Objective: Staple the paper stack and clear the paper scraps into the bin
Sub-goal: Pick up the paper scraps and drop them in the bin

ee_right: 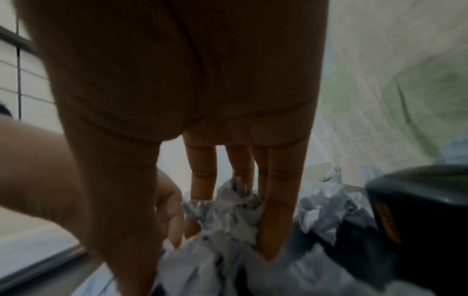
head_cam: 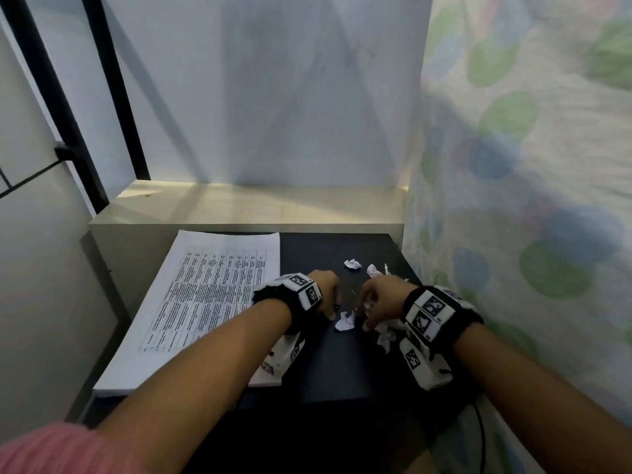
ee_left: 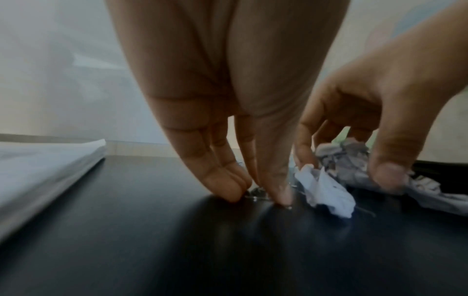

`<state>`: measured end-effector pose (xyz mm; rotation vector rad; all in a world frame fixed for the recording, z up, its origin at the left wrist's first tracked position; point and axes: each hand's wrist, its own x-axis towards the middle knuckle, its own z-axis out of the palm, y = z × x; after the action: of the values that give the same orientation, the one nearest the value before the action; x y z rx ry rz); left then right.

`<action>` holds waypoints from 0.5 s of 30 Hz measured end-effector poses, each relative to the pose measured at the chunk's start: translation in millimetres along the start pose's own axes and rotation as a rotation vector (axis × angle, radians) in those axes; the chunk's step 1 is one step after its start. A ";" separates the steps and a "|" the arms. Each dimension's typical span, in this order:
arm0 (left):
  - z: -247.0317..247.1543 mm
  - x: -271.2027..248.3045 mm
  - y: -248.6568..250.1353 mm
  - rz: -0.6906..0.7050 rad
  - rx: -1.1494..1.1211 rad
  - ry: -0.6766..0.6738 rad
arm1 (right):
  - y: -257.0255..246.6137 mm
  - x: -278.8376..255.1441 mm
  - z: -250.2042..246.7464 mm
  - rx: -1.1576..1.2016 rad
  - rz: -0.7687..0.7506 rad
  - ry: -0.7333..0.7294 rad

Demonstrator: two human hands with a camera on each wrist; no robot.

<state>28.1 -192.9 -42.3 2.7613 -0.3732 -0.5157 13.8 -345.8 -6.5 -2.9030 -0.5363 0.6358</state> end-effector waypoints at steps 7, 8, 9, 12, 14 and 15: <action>5.7 17.2 5.3 0.010 -0.014 0.074 | 12.9 5.3 -10.9 0.071 0.032 0.063; 5.1 18.8 6.1 0.014 0.001 0.080 | 13.0 5.6 -10.2 0.067 0.040 0.050; 3.9 19.9 7.4 0.024 0.020 0.082 | 13.2 6.4 -9.2 0.061 0.049 0.041; 0.3 22.3 10.0 0.065 0.101 0.055 | 16.1 10.0 -7.5 0.064 0.064 0.052; -1.3 25.2 11.4 0.109 0.124 0.045 | 18.4 11.5 -8.0 0.081 0.077 0.081; -1.5 26.8 12.7 0.136 0.139 0.023 | 19.9 12.4 -8.5 0.089 0.088 0.101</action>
<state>50.3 -212.4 -44.9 2.8447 -0.6077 -0.4395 34.2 -360.2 -7.4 -2.8686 -0.3604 0.5066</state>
